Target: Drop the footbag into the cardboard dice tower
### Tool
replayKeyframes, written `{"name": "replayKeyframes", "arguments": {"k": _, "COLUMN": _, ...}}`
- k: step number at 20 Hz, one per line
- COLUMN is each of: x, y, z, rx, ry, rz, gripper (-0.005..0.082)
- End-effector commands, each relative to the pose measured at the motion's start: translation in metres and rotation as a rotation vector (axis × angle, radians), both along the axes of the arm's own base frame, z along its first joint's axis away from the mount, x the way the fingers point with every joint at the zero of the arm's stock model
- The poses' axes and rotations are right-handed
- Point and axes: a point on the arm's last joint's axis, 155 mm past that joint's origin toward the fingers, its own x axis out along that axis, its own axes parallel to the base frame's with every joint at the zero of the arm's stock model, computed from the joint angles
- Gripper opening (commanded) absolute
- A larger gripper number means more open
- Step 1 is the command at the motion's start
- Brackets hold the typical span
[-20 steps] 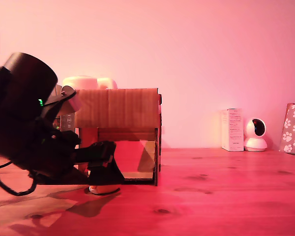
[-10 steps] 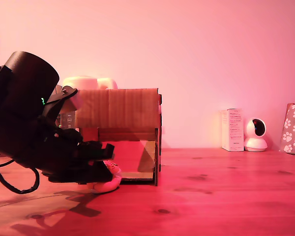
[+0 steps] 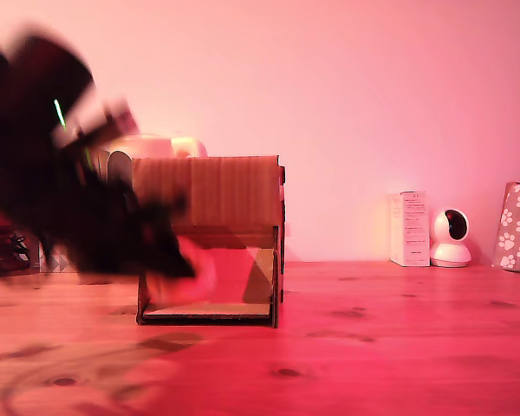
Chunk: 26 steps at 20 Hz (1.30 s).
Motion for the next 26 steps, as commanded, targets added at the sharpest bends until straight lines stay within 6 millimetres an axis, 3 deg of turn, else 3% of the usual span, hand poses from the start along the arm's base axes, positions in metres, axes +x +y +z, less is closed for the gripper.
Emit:
{"name": "replayKeyframes", "arguments": {"k": 1, "x": -0.008, "y": 0.003, "z": 0.005, "rx": 0.001, "ry": 0.009, "rz": -0.004, "gripper": 0.0065}}
{"name": "replayKeyframes", "arguments": {"k": 8, "x": -0.020, "y": 0.004, "z": 0.072, "rx": -0.083, "ry": -0.116, "rz": -0.022, "gripper": 0.0066}}
{"name": "replayKeyframes", "arguments": {"k": 13, "x": -0.012, "y": -0.001, "z": 0.128, "rx": -0.187, "ry": -0.293, "rz": -0.023, "gripper": 0.0066}}
{"name": "replayKeyframes", "arguments": {"k": 19, "x": 0.005, "y": -0.008, "z": 0.185, "rx": -0.185, "ry": -0.461, "rz": -0.041, "gripper": 0.0067}}
{"name": "replayKeyframes", "arguments": {"k": 22, "x": 0.020, "y": -0.012, "z": 0.195, "rx": -0.179, "ry": -0.468, "rz": -0.030, "gripper": 0.0067}}
{"name": "replayKeyframes", "arguments": {"k": 26, "x": 0.046, "y": -0.022, "z": 0.188, "rx": -0.124, "ry": -0.379, "rz": -0.028, "gripper": 0.0077}}
